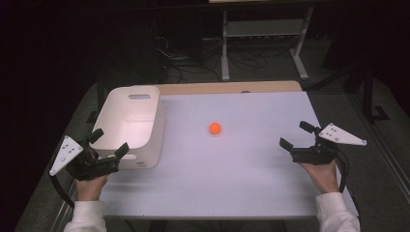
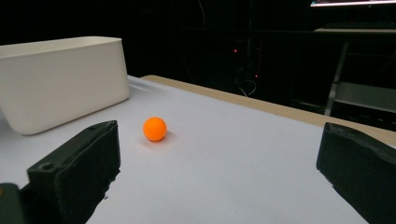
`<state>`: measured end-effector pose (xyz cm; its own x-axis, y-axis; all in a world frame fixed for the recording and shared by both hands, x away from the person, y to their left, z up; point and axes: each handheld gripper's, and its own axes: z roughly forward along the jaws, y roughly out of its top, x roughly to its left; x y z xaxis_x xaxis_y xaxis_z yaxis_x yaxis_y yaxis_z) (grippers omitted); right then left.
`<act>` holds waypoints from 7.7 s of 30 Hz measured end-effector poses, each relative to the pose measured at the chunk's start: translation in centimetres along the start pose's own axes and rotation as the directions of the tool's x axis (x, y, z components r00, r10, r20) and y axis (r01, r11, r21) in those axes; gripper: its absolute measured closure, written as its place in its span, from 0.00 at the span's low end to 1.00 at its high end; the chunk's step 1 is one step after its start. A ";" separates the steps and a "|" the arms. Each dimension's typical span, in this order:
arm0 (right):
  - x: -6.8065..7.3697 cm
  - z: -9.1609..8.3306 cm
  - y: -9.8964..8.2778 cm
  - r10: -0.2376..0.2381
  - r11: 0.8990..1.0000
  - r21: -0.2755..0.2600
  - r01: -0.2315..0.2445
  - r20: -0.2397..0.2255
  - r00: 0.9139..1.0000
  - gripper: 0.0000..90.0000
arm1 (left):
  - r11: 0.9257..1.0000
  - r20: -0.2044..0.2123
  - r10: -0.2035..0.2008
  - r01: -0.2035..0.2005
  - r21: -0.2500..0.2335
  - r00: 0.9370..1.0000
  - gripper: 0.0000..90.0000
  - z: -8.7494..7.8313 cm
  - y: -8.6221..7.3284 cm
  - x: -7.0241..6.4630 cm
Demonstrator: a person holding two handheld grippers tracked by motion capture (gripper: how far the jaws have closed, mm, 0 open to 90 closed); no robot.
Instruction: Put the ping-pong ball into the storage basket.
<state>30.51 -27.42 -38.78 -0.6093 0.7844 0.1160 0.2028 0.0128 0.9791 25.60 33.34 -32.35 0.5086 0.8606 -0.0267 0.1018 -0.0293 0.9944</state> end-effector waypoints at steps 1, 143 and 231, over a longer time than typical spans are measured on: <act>0.0 -0.1 0.0 0.001 1.000 -0.004 -0.001 0.003 1.000 0.00 | 1.000 -0.003 0.002 -0.002 0.003 1.000 0.00 0.0 0.0 0.0; 0.5 0.2 -1.5 -0.033 0.996 0.079 0.034 -0.016 0.999 0.00 | 0.838 0.396 0.128 -0.313 0.448 0.909 0.00 18.2 10.5 -2.5; 0.1 -0.2 -1.6 -0.022 0.997 0.069 0.023 -0.007 1.000 0.00 | 0.556 0.562 0.027 -0.480 0.679 0.826 0.00 31.0 5.6 -6.8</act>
<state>29.95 -27.46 -40.27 -0.6189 0.7796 0.0953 0.2411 0.0730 0.9678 49.23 11.52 -29.82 0.9039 0.4245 -0.0529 0.3927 -0.7744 0.4961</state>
